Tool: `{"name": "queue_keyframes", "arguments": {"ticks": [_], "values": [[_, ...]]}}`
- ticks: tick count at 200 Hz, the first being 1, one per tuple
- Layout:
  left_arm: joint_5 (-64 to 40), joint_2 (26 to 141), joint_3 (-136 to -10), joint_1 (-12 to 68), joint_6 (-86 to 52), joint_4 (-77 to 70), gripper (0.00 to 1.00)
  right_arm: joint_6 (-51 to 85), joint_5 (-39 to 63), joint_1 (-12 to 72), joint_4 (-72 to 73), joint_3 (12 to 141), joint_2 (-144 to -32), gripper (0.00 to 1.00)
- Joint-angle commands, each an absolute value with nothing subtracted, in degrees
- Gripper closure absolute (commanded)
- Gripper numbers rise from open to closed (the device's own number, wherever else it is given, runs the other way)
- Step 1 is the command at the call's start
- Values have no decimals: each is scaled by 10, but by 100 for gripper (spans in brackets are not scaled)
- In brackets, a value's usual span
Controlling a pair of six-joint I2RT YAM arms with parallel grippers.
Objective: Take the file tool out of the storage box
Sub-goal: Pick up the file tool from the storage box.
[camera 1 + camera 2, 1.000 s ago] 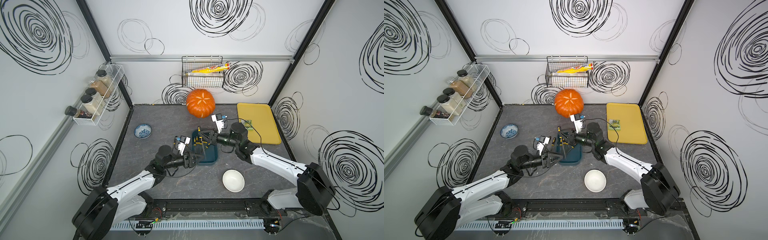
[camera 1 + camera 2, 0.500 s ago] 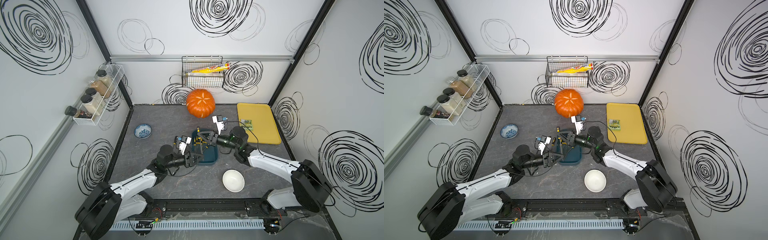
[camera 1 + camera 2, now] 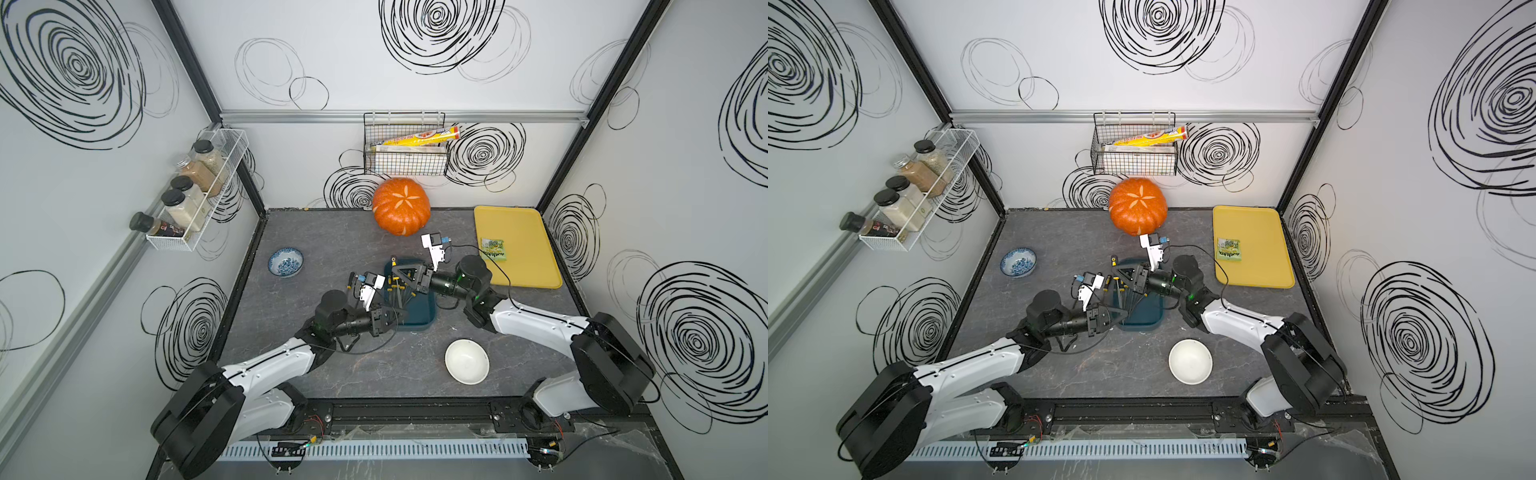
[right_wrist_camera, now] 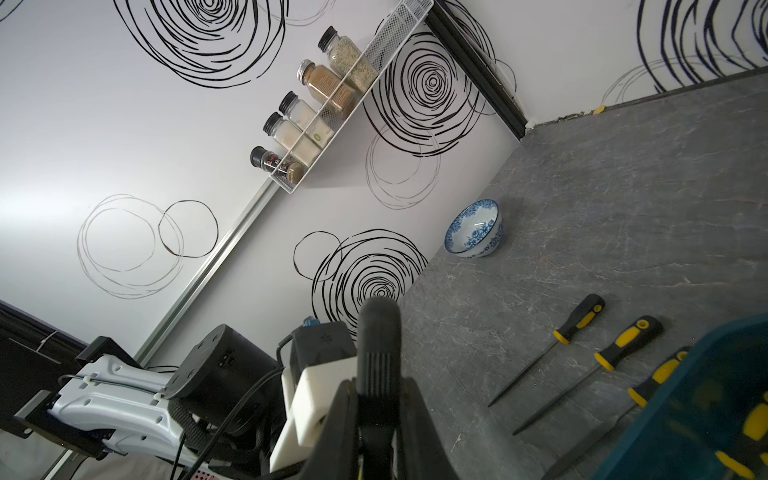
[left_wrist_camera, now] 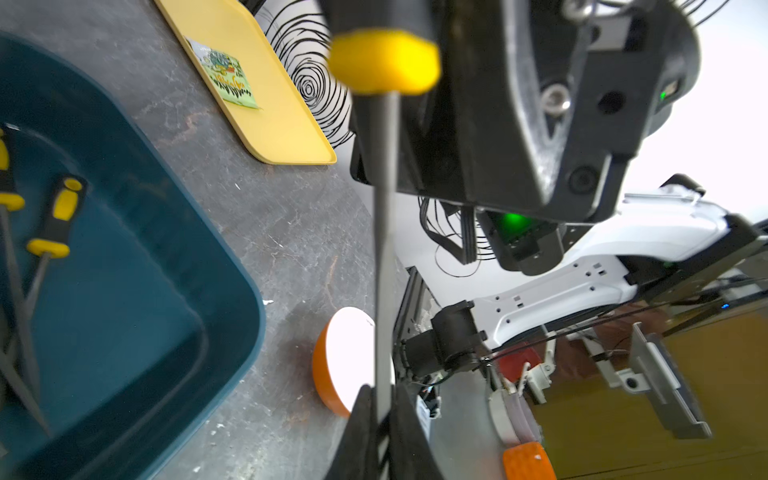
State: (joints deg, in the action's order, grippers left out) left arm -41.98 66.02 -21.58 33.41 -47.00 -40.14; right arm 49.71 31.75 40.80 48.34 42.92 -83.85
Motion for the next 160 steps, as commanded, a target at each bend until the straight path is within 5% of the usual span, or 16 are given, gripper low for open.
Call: {"name": "queue_keyframes", "arguments": {"ticks": [1, 24, 43, 58, 78, 117, 160], "values": [[-423, 658, -229, 338, -462, -427, 99, 499, 318, 413, 513, 415, -841, 90], [-419, 653, -233, 338, -451, -408, 100, 502, 325, 413, 520, 403, -837, 45], [-417, 646, -249, 338, -424, -355, 100, 496, 310, 408, 509, 389, -816, 30], [-379, 631, -278, 336, -384, -254, 100, 475, 310, 397, 464, 392, -792, 27], [-202, 616, -359, 337, -316, -3, 100, 422, 300, 375, 361, 406, -747, 26], [36, 665, -466, 342, -279, 226, 100, 196, 169, 360, 18, 506, -701, 25], [132, 797, -579, 316, -249, 393, 100, 187, 208, 345, 36, 475, -670, 23]]}}
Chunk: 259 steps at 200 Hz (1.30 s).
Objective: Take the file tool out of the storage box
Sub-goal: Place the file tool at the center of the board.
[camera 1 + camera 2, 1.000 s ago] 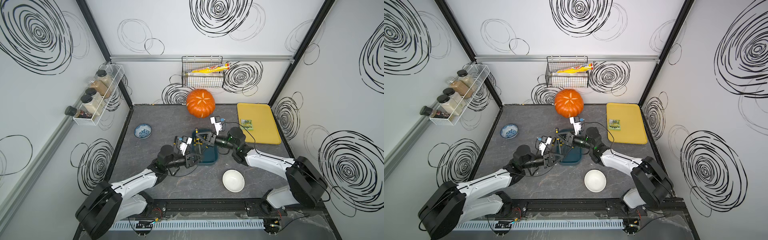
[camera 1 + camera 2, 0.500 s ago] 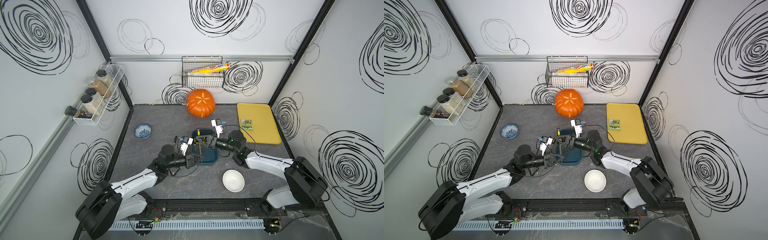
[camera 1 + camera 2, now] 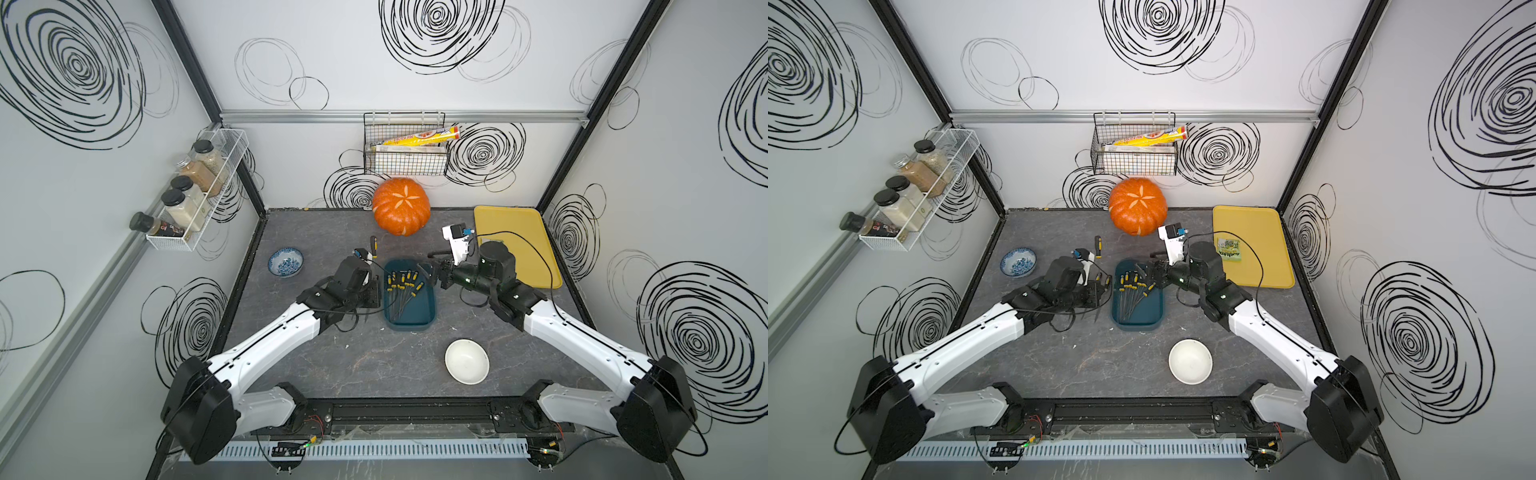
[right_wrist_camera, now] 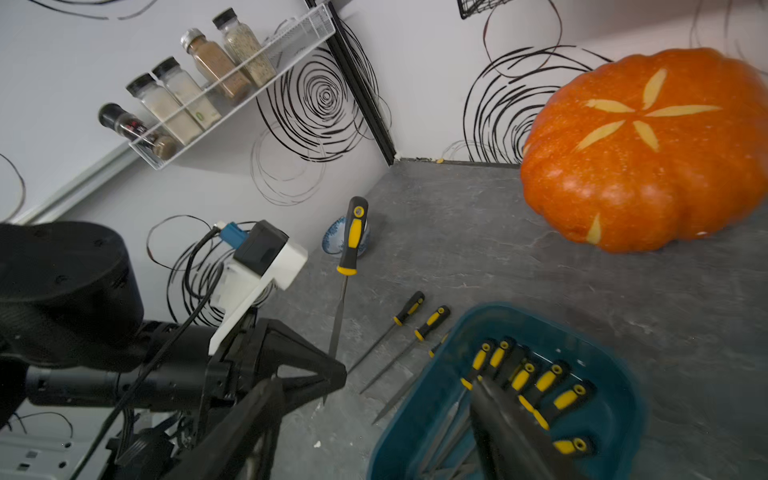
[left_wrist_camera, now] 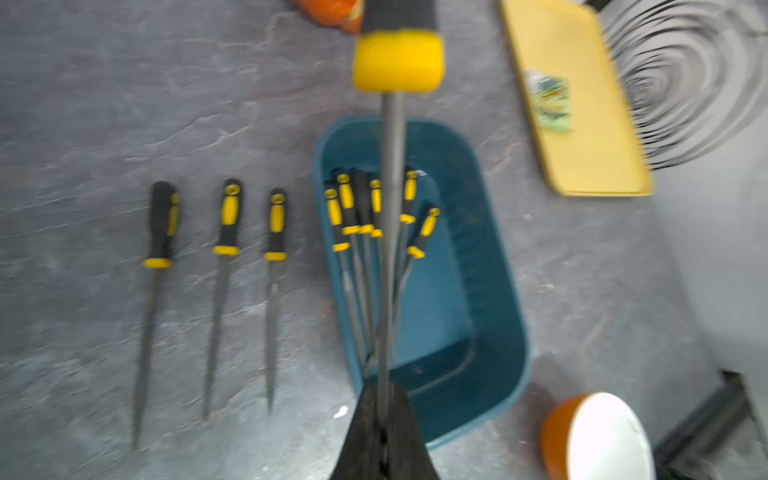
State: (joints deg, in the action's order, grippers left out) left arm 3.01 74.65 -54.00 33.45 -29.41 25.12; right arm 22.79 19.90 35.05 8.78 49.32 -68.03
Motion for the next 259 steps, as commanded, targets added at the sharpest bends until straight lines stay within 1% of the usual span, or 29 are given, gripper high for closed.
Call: {"name": "queue_keyframes", "arguments": {"ticks": [1, 30, 62, 82, 95, 113, 136, 174, 199, 259], "values": [[133, 800, -581, 313, -248, 397, 100, 187, 209, 345, 36, 474, -670, 23], [168, 866, -613, 273, -239, 475, 100, 188, 207, 345, 47, 448, -668, 22], [202, 898, -613, 240, -220, 494, 100, 191, 206, 345, 52, 439, -671, 22], [182, 930, -609, 212, -209, 492, 100, 195, 210, 345, 59, 433, -666, 22], [169, 951, -612, 211, -204, 493, 100, 196, 212, 345, 59, 432, -664, 22], [180, 972, -616, 208, -203, 496, 100, 197, 209, 345, 61, 428, -659, 22], [168, 1008, -628, 184, -190, 500, 100, 199, 209, 345, 63, 425, -656, 22], [174, 1029, -646, 165, -180, 500, 100, 203, 210, 345, 67, 420, -654, 22], [157, 1057, -665, 164, -170, 506, 100, 204, 213, 345, 68, 417, -658, 22], [158, 1093, -683, 164, -164, 523, 100, 204, 215, 345, 65, 420, -667, 22]]}}
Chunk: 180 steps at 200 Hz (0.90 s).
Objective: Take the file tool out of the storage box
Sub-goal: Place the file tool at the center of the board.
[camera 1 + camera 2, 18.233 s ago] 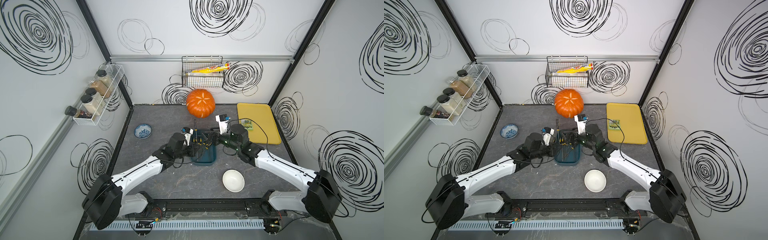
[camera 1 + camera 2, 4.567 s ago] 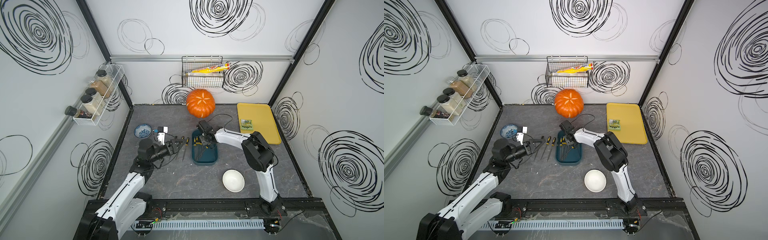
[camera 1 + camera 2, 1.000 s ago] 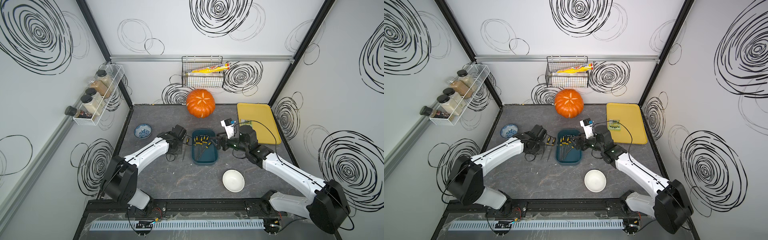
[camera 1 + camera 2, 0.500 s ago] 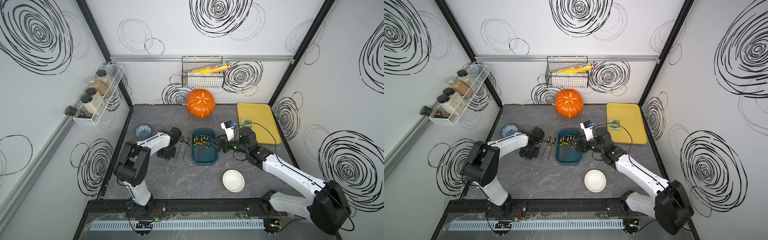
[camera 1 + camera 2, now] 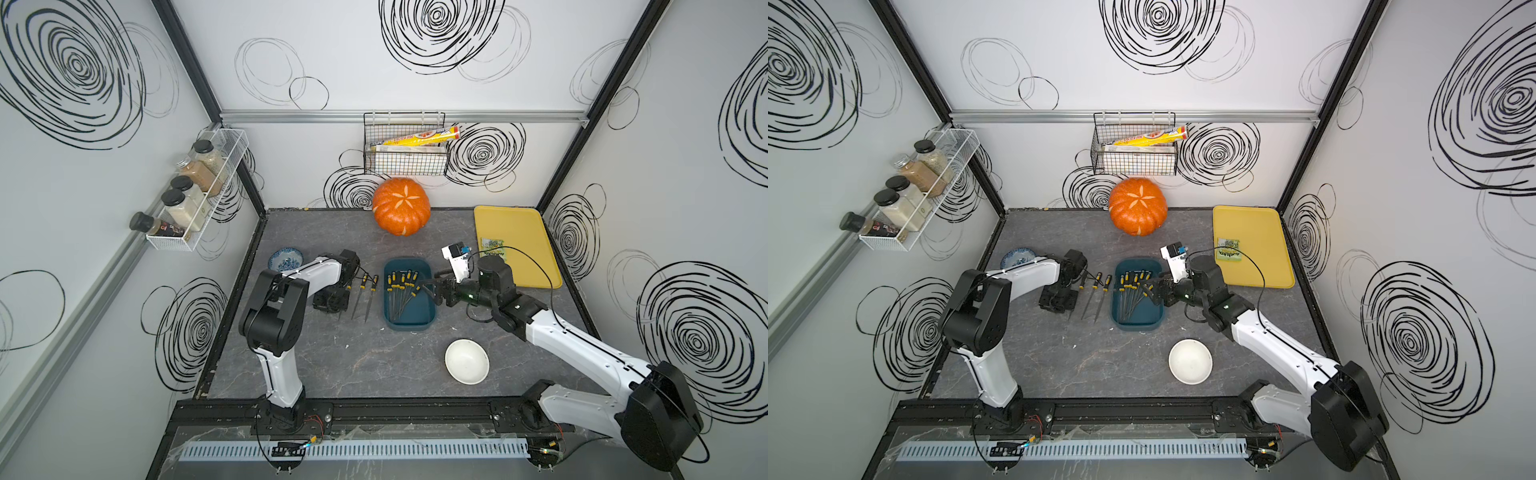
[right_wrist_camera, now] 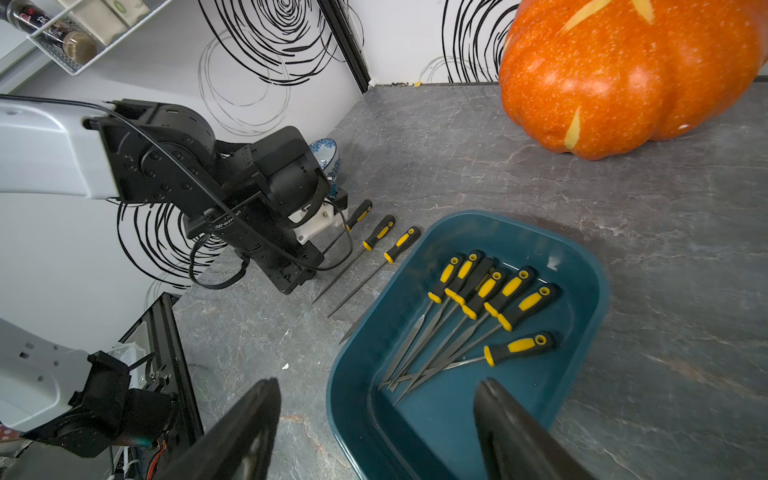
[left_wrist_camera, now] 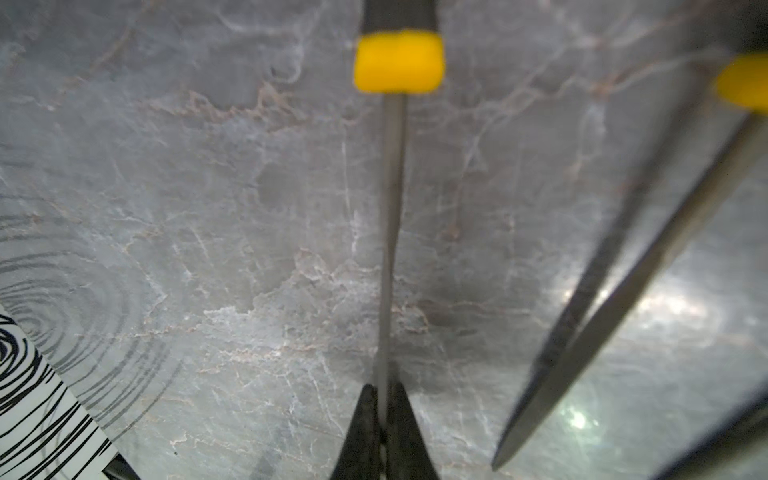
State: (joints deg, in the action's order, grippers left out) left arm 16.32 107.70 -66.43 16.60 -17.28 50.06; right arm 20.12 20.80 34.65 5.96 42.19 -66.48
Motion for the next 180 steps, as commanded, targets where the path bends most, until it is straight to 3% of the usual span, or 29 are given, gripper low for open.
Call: {"name": "queue_keyframes", "arguments": {"ticks": [1, 47, 63, 180], "values": [[158, 1094, -684, 164, -163, 522, 100, 204, 215, 345, 65, 419, -667, 22], [158, 1107, -685, 161, -163, 519, 100, 205, 216, 345, 66, 419, -672, 22], [157, 1107, -683, 161, -163, 518, 88, 207, 219, 345, 67, 418, -677, 22], [145, 1101, -672, 163, -160, 509, 83, 207, 221, 345, 70, 419, -714, 22]]}}
